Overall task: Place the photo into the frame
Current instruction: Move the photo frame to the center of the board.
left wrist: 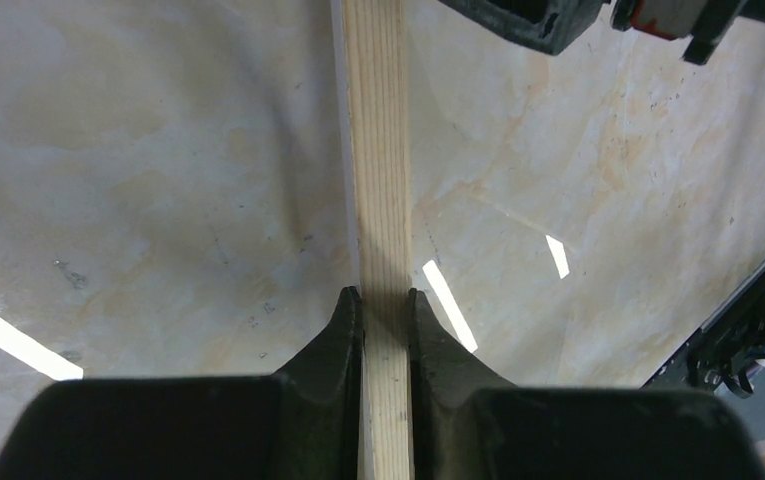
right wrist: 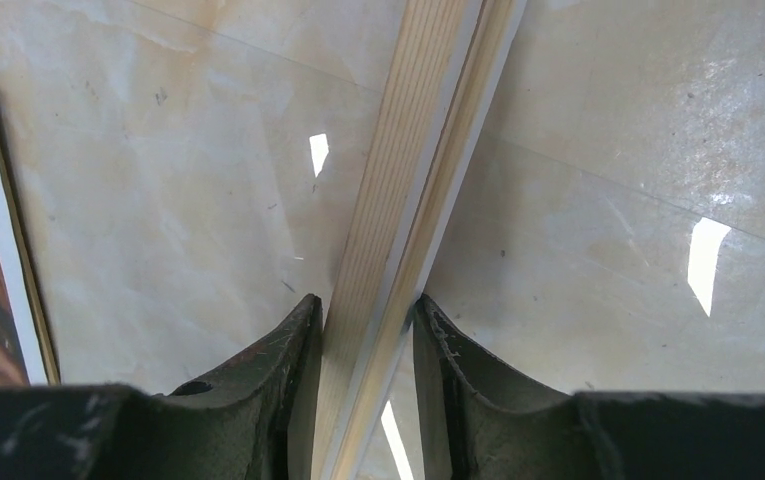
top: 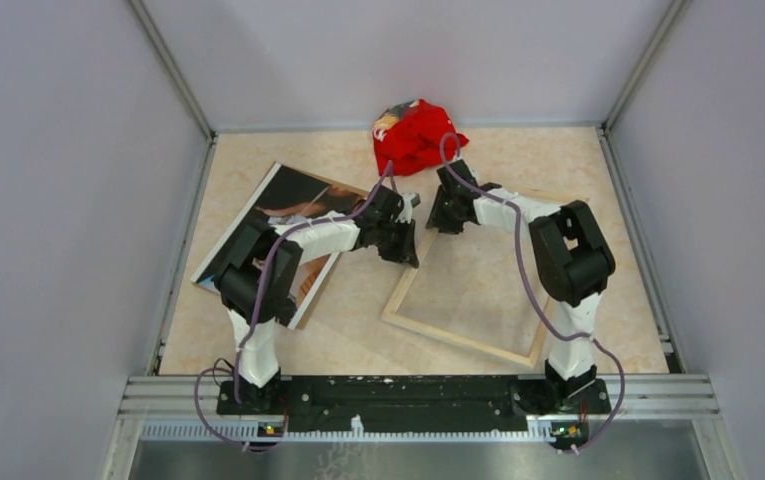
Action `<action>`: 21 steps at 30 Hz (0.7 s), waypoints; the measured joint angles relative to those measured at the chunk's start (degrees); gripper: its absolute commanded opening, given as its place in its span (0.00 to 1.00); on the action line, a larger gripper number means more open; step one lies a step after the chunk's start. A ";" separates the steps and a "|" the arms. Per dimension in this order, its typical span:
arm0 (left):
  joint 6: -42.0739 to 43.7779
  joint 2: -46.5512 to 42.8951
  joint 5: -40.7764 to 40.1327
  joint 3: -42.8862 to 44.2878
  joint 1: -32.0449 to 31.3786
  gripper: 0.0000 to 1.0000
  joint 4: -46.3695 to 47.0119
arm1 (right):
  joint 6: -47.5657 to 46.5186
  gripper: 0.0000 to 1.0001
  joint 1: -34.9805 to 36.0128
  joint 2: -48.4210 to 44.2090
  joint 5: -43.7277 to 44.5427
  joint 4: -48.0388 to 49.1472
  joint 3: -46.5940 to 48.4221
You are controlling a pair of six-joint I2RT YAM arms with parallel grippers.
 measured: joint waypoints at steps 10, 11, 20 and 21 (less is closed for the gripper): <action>0.35 0.61 11.82 0.63 2.51 0.56 0.24 | -5.95 0.00 -0.24 0.07 0.79 -0.63 0.39; 0.57 0.52 13.16 0.72 3.10 0.57 0.15 | -7.06 0.00 -0.48 0.07 0.50 -0.72 0.42; 7.37 -2.80 17.90 0.72 14.10 0.61 -3.63 | -16.83 0.00 -4.83 -1.25 -2.86 -5.53 0.28; 8.96 -3.13 17.70 0.83 15.30 0.60 -4.66 | -17.99 0.00 -5.27 -1.42 -2.97 -6.38 0.31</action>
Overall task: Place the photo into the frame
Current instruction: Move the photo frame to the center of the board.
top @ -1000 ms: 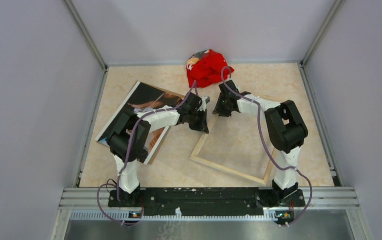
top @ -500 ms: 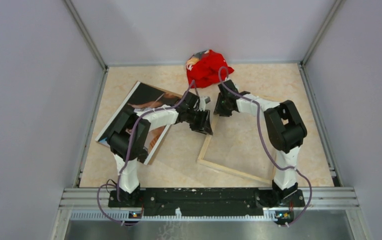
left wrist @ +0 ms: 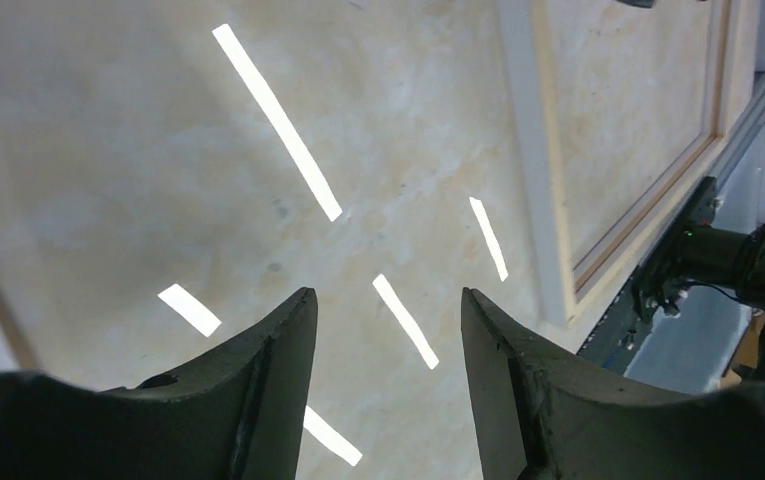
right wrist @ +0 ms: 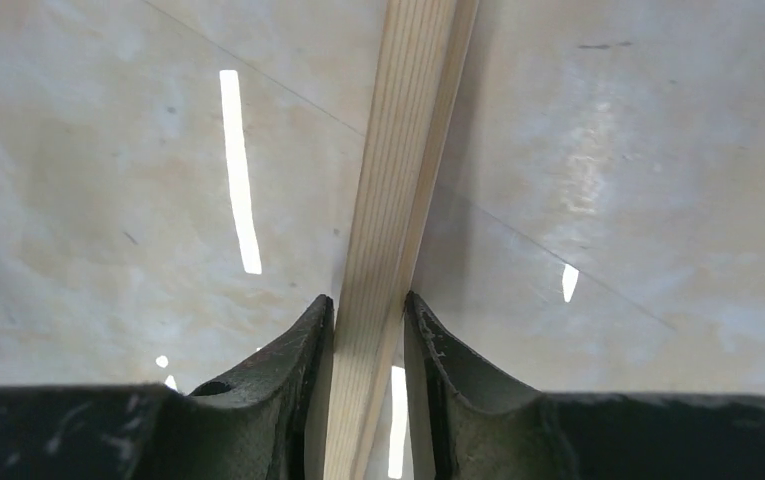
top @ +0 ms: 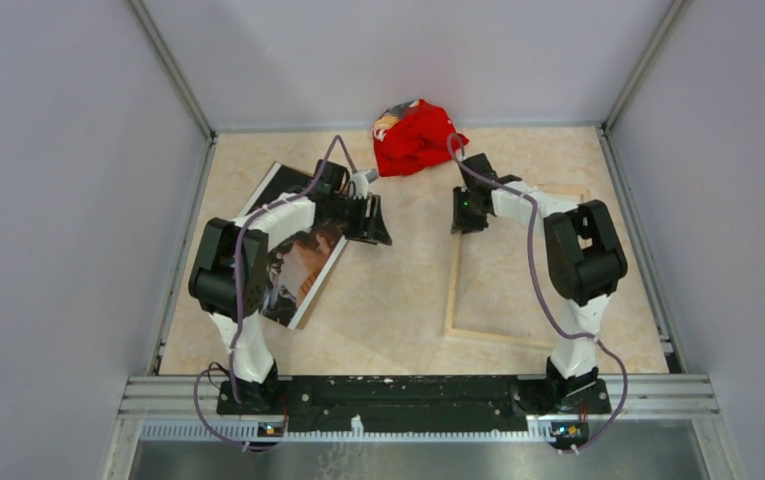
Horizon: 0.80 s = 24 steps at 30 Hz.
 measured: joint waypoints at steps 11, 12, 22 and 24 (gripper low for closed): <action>17.66 -4.11 -8.24 -3.08 5.09 0.61 -9.44 | -8.26 0.00 -3.96 -5.68 5.33 -7.43 -3.26; 18.75 -4.74 -8.94 -3.67 5.46 0.61 -9.68 | -8.70 0.00 -4.61 -6.69 6.19 -7.78 -4.24; 27.23 -6.14 -18.53 -6.86 9.09 0.61 -8.81 | -9.70 0.00 -6.34 -7.56 12.20 -8.87 -5.31; 28.37 -6.14 -20.28 -7.65 9.29 0.61 -7.87 | -9.57 0.00 -6.34 -7.39 12.85 -8.59 -5.31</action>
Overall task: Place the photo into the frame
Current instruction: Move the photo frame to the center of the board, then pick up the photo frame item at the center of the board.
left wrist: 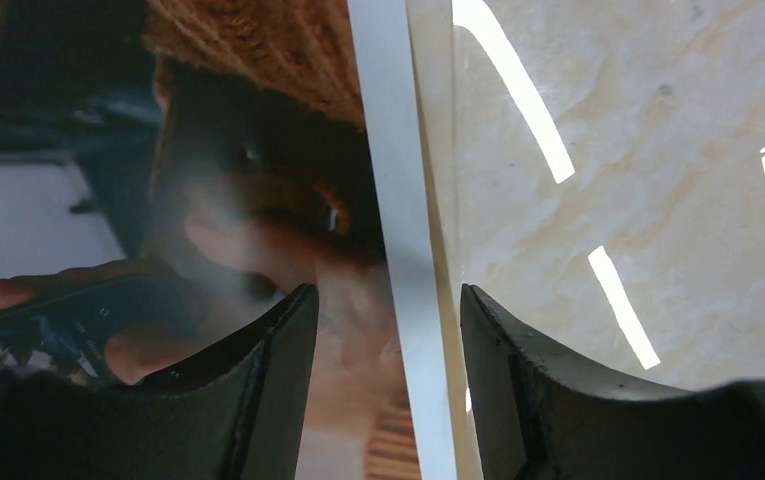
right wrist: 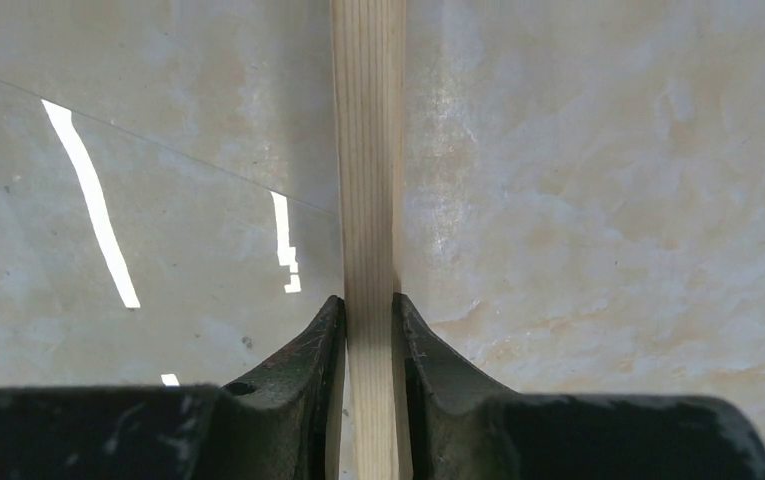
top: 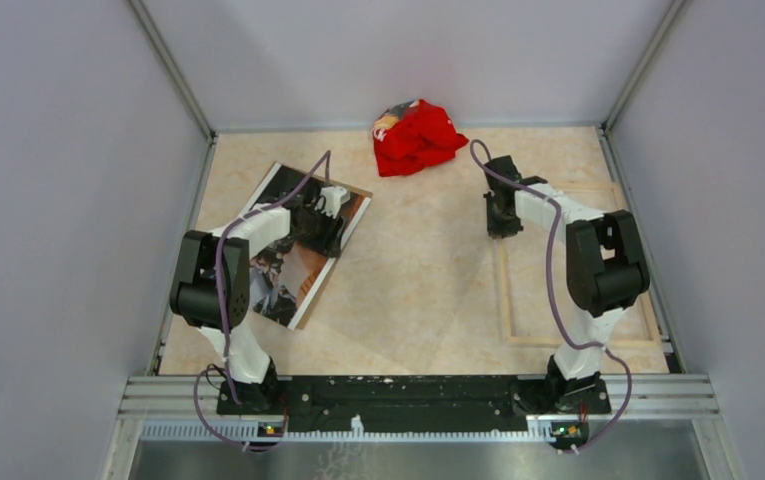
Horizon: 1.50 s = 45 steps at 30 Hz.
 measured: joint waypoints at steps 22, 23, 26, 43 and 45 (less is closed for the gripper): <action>-0.11 0.02 -7.91 0.17 2.86 0.61 2.93 | 8.55 0.59 0.74 -8.24 -2.25 3.63 -2.05; -0.61 0.00 -6.75 1.01 2.49 0.61 2.14 | 9.66 0.60 1.22 -10.29 -2.75 4.70 -3.80; -1.57 -0.42 -4.74 2.14 0.87 0.62 1.36 | 13.77 0.68 3.76 -16.61 -4.28 6.99 -10.29; -2.60 6.27 -6.54 6.29 -5.79 0.57 3.82 | 36.70 0.71 12.76 -25.79 -6.25 17.33 -32.28; -2.56 6.43 -7.50 6.29 -6.73 0.56 4.63 | 38.32 0.71 12.76 -25.75 -5.79 18.60 -33.97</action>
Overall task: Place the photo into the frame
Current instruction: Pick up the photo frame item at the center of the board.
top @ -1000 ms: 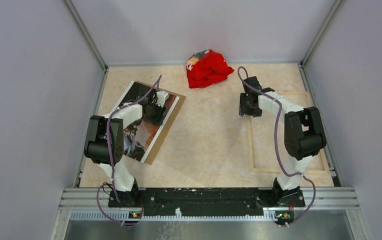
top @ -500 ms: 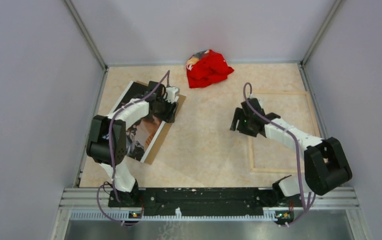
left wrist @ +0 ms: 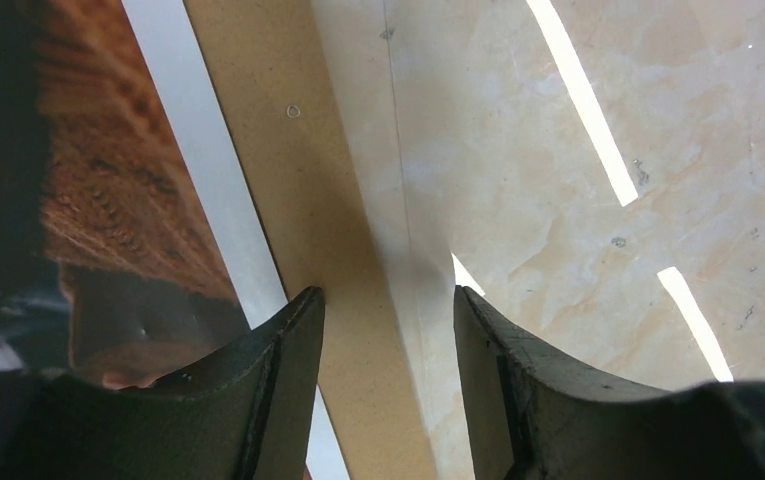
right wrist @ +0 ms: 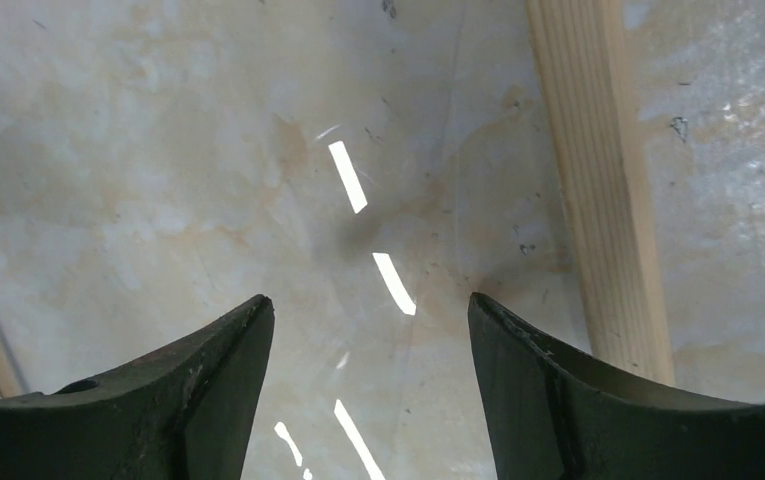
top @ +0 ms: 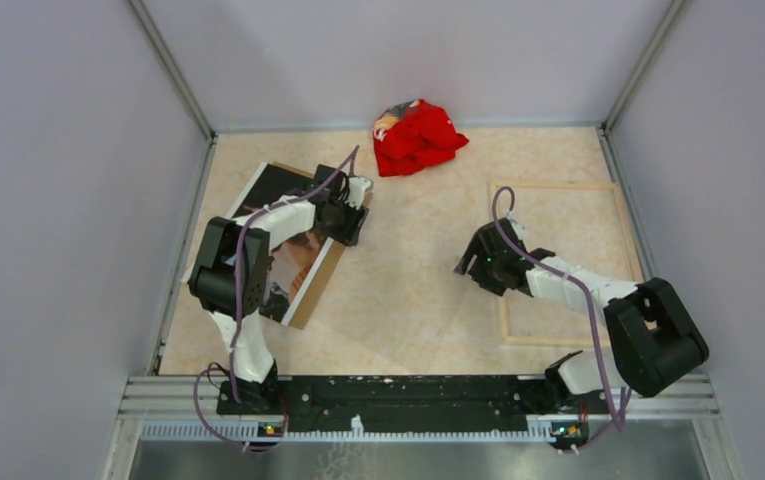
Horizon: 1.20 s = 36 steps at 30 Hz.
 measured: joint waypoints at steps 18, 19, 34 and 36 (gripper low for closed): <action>2.19 1.46 -9.77 0.17 -2.32 0.55 8.07 | 6.69 0.72 0.00 -0.37 0.52 9.75 -3.61; 2.40 2.03 -10.32 0.33 -2.49 0.55 8.50 | 6.86 0.72 0.00 -0.37 0.52 10.08 -3.72; 5.01 4.00 -14.32 1.07 -4.83 0.53 11.72 | 10.32 0.73 -0.02 -1.33 -1.73 16.98 -7.37; 5.44 4.00 -14.47 1.09 -4.79 0.52 11.58 | 10.69 0.73 -0.11 -0.85 -2.27 17.88 -7.37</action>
